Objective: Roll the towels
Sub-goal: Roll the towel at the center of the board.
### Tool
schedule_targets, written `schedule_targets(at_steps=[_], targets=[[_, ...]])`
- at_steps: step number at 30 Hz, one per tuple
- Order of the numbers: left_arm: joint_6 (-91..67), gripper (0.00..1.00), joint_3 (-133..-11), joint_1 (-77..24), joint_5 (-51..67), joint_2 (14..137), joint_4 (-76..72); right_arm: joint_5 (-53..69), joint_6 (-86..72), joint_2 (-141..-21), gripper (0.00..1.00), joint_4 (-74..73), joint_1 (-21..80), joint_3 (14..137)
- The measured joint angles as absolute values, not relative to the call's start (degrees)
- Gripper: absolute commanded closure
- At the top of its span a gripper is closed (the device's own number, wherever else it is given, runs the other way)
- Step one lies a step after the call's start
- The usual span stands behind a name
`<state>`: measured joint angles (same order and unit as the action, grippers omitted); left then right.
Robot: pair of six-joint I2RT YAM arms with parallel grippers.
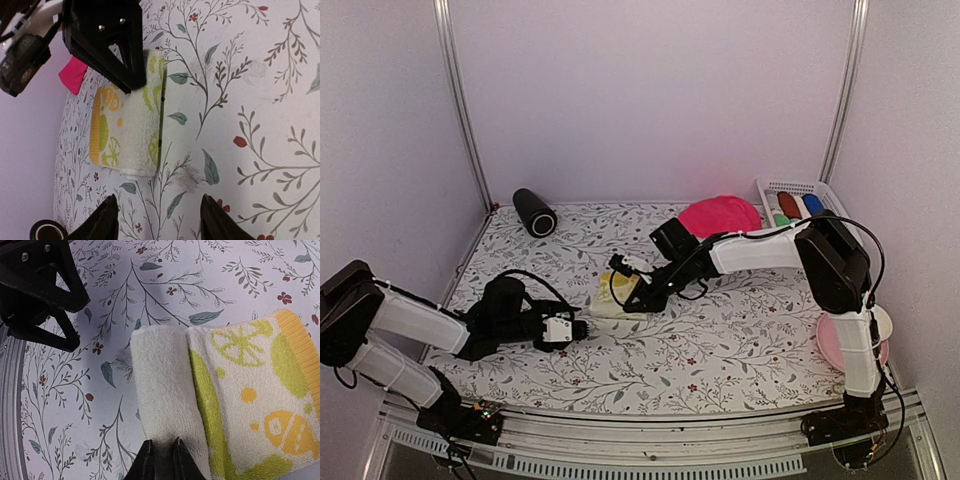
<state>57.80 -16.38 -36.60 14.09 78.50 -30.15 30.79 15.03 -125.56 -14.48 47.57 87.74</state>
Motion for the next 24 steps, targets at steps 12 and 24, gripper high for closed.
schedule_targets(at_steps=[12, 24], targets=[[61.9, 0.46, -18.1, -40.1, 8.4, 86.3, -38.5, 39.6, 9.2, -135.1, 0.87, -24.6, 44.6, 101.0], [60.2, 0.69, -26.6, -40.8, 8.6, 90.0, -30.2, 39.7, 8.4, -136.4, 0.86, -26.5, 44.5, 101.3]])
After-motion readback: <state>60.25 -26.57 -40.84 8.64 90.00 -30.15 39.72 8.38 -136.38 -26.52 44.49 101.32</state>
